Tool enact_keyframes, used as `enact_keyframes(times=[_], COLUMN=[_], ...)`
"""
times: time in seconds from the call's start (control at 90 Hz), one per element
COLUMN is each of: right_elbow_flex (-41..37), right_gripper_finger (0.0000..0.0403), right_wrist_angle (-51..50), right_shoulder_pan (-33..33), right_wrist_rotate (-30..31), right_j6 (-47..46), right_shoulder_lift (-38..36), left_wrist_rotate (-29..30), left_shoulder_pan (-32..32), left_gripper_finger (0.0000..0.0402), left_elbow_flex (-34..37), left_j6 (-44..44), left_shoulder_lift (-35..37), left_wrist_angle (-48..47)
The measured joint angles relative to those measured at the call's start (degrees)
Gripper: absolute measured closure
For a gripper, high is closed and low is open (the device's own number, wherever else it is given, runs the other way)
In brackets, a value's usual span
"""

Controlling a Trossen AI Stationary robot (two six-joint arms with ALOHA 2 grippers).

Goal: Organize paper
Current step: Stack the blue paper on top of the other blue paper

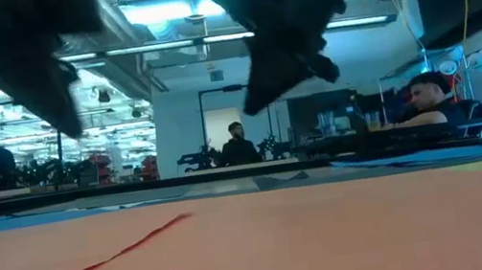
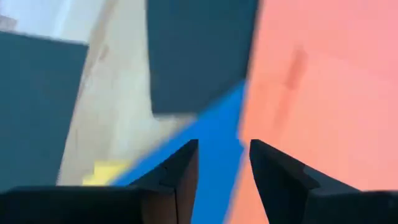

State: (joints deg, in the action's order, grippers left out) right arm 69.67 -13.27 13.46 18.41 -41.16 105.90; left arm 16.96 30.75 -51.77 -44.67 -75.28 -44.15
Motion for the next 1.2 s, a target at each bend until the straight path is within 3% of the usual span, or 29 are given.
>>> enact_keyframes(times=[0.178,0.311,0.5,0.822,1.2], right_elbow_flex=[0.6,6.0,14.9,19.8,19.7], right_gripper_finger=[0.0369,0.0315,0.0259,0.0253,0.0253], right_wrist_angle=[10.5,9.1,7.7,2.3,4.2], right_shoulder_pan=[2.2,0.9,-0.9,-1.5,-2.0], right_wrist_rotate=[-4.7,-7.0,-10.8,-11.8,-15.0], right_j6=[1.4,0.7,2.5,3.0,2.6], right_shoulder_lift=[7.0,13.4,18.2,21.0,23.8], left_wrist_rotate=[-3.8,-1.2,0.8,-1.4,-1.8], left_shoulder_pan=[8.8,12.6,12.3,12.5,12.1], left_gripper_finger=[0.0273,0.0273,0.0273,0.0273,0.0273], left_elbow_flex=[-0.8,0.5,1.7,1.7,1.7], left_j6=[-16.4,-22.2,-25.8,-28.5,-28.1], left_shoulder_lift=[3.2,-0.3,-7.8,-16.8,-17.5], left_wrist_angle=[-2.0,3.0,4.2,4.6,4.9])
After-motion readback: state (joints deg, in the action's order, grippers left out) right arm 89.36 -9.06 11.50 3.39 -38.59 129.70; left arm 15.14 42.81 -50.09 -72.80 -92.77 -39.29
